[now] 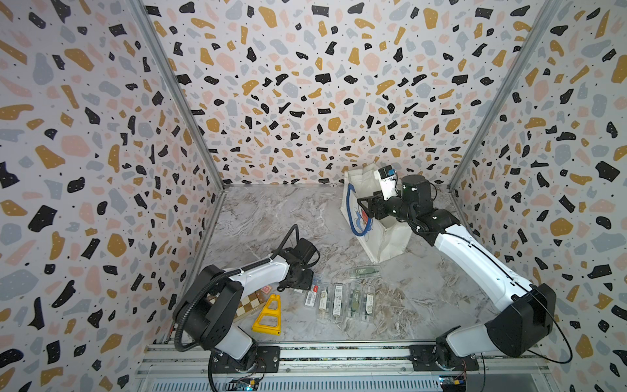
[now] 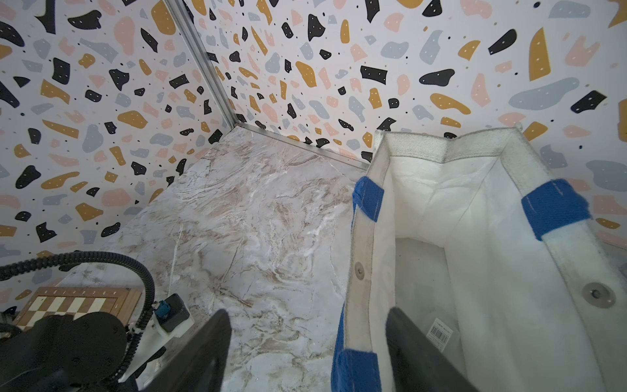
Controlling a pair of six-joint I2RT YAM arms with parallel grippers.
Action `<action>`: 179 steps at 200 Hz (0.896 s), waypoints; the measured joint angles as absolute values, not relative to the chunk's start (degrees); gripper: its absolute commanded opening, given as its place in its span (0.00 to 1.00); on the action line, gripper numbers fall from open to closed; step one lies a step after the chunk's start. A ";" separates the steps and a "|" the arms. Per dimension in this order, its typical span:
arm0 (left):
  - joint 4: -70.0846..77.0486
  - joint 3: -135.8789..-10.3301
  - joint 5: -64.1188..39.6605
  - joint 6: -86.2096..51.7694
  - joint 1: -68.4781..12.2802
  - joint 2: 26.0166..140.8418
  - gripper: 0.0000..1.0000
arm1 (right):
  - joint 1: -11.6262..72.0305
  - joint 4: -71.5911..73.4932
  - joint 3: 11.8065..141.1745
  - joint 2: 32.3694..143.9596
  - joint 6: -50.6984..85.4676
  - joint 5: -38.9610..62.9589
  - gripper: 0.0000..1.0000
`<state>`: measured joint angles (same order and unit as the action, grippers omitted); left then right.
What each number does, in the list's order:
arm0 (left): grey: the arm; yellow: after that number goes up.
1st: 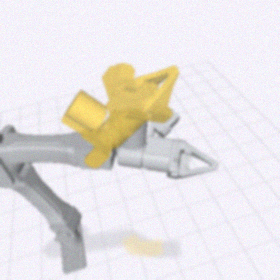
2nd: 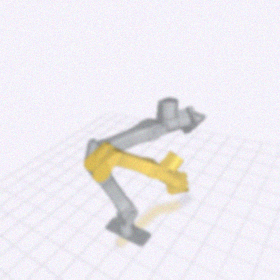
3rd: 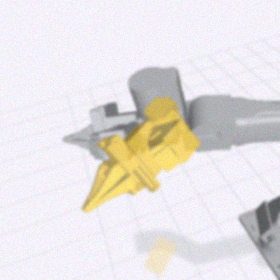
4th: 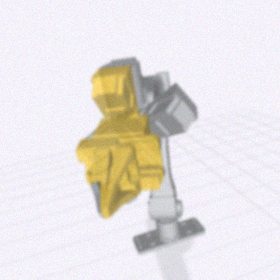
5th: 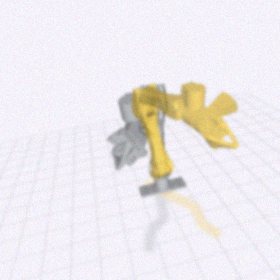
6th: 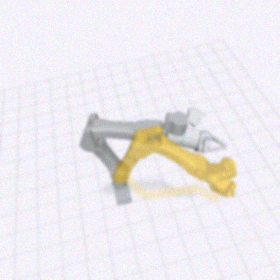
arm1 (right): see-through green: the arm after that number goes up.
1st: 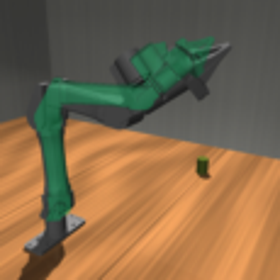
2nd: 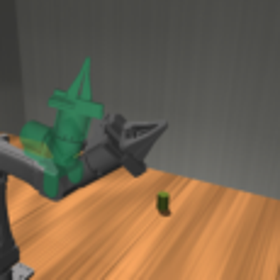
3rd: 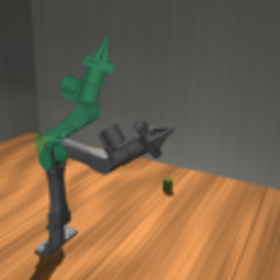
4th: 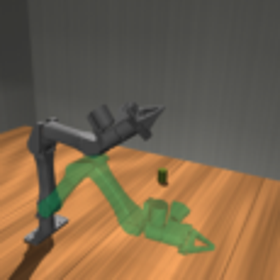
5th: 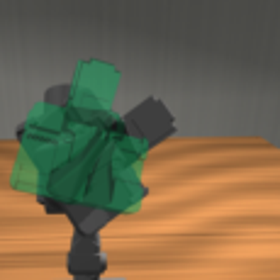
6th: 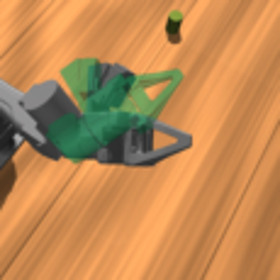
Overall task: Put the compass set into the canvas bag
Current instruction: Pick up the compass set at the center of the board.
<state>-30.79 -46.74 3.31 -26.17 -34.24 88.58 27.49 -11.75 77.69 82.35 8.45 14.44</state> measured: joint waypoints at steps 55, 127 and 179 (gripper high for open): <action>-29.28 -46.37 2.37 -25.96 -34.11 88.92 0.35 | 27.51 -11.81 77.69 83.02 8.54 15.51 0.74; -21.78 -39.48 -4.19 -19.44 -34.11 66.87 0.22 | 30.65 -12.05 77.78 87.37 10.94 20.88 0.74; -17.17 -40.40 -6.63 -13.72 -34.13 59.27 0.18 | 37.76 -11.33 77.87 91.66 15.14 28.49 0.76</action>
